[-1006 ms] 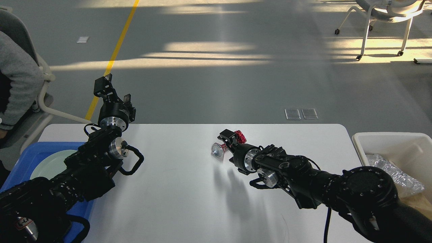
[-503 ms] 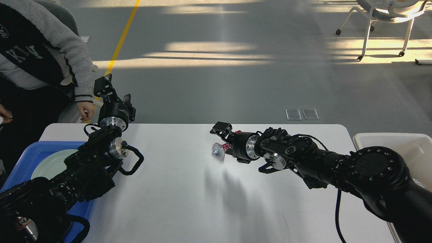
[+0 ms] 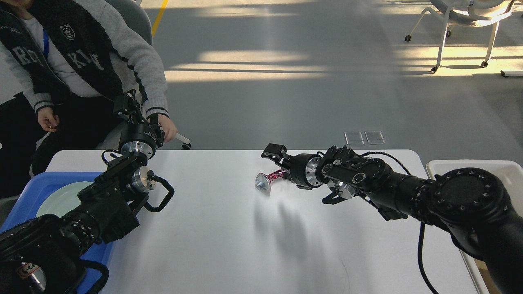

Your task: Tidy desktop

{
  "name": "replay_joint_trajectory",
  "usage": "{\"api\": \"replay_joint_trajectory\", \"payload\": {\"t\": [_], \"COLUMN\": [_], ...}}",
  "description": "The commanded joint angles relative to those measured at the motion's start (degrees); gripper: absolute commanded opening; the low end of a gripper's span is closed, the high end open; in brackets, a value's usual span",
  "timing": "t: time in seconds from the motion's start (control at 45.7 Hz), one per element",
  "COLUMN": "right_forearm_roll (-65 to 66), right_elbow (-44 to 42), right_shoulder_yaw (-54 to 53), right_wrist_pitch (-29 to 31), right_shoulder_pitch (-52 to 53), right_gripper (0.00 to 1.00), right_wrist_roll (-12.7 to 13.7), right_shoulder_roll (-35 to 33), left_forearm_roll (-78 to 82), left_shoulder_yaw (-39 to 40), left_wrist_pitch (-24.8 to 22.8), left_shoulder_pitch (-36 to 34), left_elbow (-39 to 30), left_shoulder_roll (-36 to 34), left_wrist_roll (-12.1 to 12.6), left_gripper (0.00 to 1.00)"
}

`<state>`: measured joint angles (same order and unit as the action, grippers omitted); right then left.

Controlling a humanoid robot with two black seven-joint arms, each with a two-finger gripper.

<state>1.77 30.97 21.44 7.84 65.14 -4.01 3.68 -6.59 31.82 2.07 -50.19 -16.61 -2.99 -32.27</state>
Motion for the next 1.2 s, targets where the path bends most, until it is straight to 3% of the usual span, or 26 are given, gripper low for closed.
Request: {"api": "replay_joint_trajectory", "payload": {"t": [0.0, 1.028, 1.181], "right_forearm_roll": [-3.35, 4.03, 5.52], "right_elbow": [0.05, 0.84, 1.63], "right_shoulder_yaw": [-2.36, 5.9, 7.83], "right_wrist_pitch": [0.15, 0.86, 1.03], "right_shoulder_pitch": [-0.1, -0.19, 0.61], "right_gripper": [1.0, 1.0, 1.0], "right_wrist_roll": [0.32, -0.12, -0.3], "right_shoulder_roll": [0.01, -2.1, -5.17], "left_forearm_roll": [0.0, 0.0, 0.0], "left_shoulder_yaw": [0.0, 0.0, 0.0], "left_wrist_pitch": [-0.05, -0.05, -0.05], "left_shoulder_pitch": [0.0, 0.0, 0.0], "left_elbow": [0.0, 0.0, 0.0], "left_shoulder_roll": [0.0, 0.0, 0.0], "left_wrist_roll": [0.01, 0.01, 0.01], "left_gripper": [0.96, 0.96, 0.96]}}
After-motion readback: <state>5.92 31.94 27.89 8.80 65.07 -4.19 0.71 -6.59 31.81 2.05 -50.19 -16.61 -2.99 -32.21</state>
